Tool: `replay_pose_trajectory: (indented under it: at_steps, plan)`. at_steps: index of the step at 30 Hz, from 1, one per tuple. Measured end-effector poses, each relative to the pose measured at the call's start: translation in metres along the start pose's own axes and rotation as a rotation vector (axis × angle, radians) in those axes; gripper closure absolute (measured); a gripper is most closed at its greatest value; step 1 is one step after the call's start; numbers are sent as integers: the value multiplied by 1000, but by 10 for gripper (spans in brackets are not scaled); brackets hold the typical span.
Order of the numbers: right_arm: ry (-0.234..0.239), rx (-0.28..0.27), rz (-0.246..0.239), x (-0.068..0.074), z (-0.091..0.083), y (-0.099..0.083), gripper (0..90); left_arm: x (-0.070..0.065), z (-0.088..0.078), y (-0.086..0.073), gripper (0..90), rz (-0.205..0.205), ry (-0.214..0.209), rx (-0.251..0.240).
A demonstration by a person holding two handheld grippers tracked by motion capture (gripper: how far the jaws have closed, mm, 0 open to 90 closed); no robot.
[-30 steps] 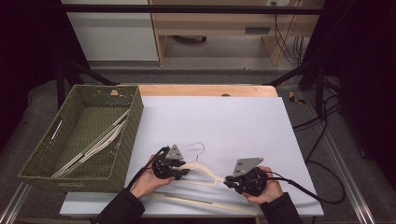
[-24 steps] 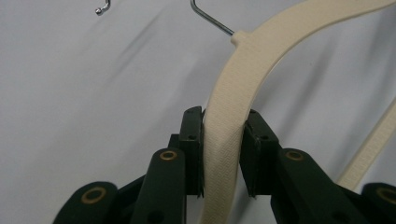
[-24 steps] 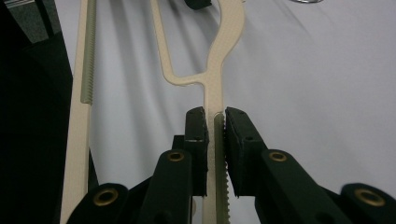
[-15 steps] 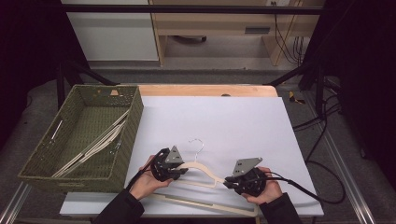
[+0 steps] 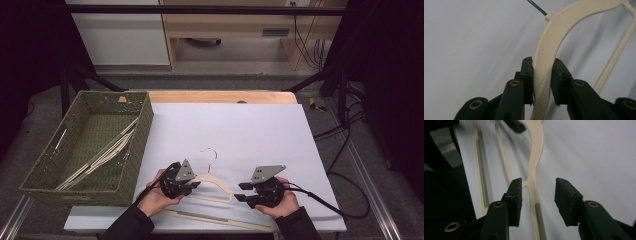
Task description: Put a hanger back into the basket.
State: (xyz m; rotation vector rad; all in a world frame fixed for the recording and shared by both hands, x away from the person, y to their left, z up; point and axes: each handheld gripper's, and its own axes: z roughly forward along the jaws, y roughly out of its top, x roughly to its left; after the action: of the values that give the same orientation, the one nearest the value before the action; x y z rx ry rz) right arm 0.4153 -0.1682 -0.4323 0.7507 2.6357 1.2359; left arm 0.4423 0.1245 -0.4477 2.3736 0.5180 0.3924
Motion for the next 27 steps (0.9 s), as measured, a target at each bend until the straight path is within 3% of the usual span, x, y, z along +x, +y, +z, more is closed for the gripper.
replay_pose_trajectory:
  at_steps: [4,8,14,18,24,27]
  plan:
    - [-21,-74,45,-2,0,10,456,-1,-1,0,736,1,5,-3]
    - [-20,-81,56,-3,6,20,447,-2,-1,0,736,5,8,-4]
    - [-5,-3,74,-4,36,35,537,-2,-2,0,736,3,4,-9]
    - [25,29,121,-7,51,36,618,-2,-1,0,736,2,-1,-8]
    - [92,61,145,-9,61,34,754,-3,0,0,736,1,-11,-8]
    - [96,67,149,-9,62,33,761,-2,1,-1,735,-5,-15,-9]
